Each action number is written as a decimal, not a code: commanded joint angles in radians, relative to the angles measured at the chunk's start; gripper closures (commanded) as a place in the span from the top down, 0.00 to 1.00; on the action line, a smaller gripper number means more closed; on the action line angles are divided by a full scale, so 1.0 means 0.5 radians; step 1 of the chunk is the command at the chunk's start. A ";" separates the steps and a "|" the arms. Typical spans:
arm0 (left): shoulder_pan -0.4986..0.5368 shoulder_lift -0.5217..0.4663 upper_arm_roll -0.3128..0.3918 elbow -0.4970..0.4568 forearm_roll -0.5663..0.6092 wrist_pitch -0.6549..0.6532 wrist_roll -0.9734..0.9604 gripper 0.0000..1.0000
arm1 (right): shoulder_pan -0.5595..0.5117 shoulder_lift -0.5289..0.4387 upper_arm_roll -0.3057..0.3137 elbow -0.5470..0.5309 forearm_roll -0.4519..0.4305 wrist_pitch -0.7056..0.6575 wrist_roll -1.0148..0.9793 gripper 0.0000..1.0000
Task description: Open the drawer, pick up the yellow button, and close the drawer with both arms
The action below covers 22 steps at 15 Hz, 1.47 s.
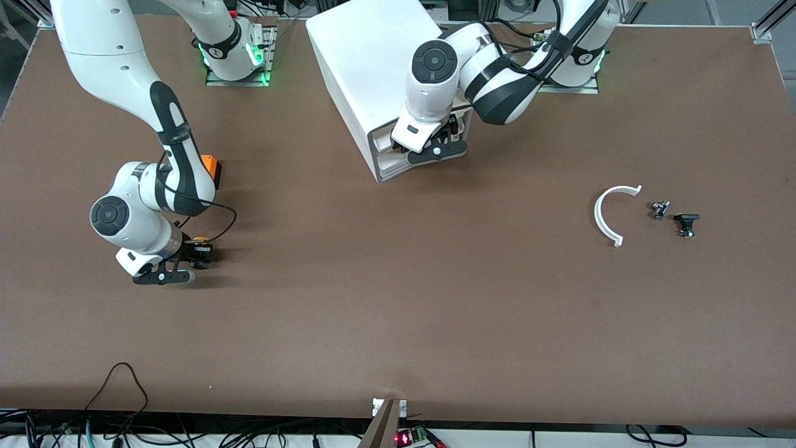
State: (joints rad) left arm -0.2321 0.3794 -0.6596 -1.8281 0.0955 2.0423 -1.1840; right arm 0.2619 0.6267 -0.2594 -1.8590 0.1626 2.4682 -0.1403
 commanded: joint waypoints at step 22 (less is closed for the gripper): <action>0.801 -0.059 0.006 0.769 -0.019 -0.792 1.634 1.00 | -0.026 -1.268 0.144 0.092 -0.214 -1.227 0.265 0.99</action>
State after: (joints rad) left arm 0.1283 0.3544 -0.6553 -1.5066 0.0927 1.7039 -0.4867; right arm 0.2768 0.0574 -0.2436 -1.7923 0.1052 1.8938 -0.0662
